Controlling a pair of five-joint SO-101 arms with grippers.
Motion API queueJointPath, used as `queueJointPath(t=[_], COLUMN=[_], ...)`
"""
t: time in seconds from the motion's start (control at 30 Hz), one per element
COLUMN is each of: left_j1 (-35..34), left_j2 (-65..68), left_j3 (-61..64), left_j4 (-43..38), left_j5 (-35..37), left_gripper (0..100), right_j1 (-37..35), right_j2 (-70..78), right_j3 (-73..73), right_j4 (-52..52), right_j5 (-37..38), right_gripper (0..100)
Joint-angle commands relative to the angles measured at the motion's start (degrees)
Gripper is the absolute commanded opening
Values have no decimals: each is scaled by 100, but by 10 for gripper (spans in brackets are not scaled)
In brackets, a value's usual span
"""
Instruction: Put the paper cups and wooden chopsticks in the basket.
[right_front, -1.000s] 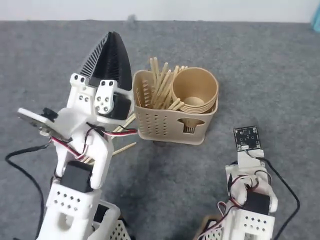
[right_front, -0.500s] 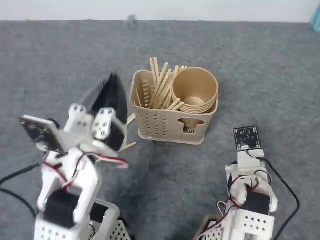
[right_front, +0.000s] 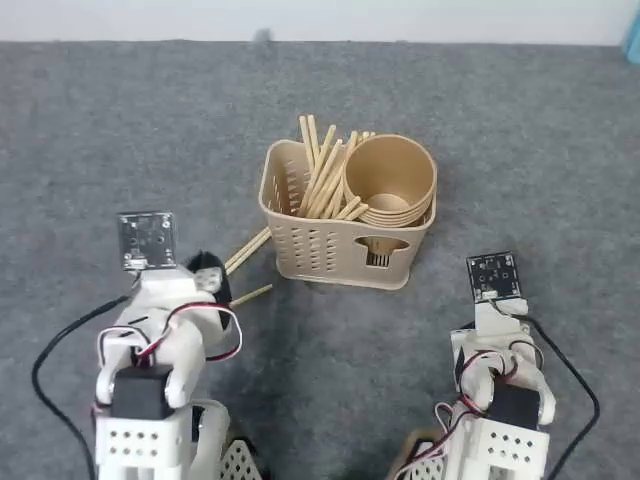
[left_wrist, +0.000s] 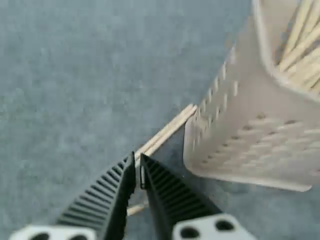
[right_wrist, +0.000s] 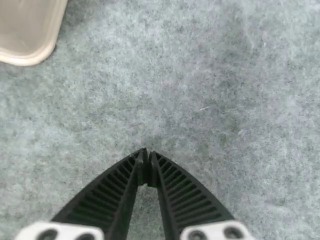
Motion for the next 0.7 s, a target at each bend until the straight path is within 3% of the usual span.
queueJointPath(t=[0.0, 0.2, 0.37, 0.67], left_j1=[9, 9, 9, 18], left_j2=[-53, 897, 3103, 5881], left_j3=[198, -40, -1165, -2563], left_j4=[0, -97, -114, -158], left_j5=[-79, -79, -158, -1327], left_gripper=[28, 153, 108, 103], right_j1=[-4, -4, -4, -4], right_j2=[-57, -57, -57, -57], right_j3=[-79, -79, -79, -79], right_j4=[66, 66, 75, 75], right_j5=[79, 79, 79, 79], right_gripper=[6, 6, 6, 6])
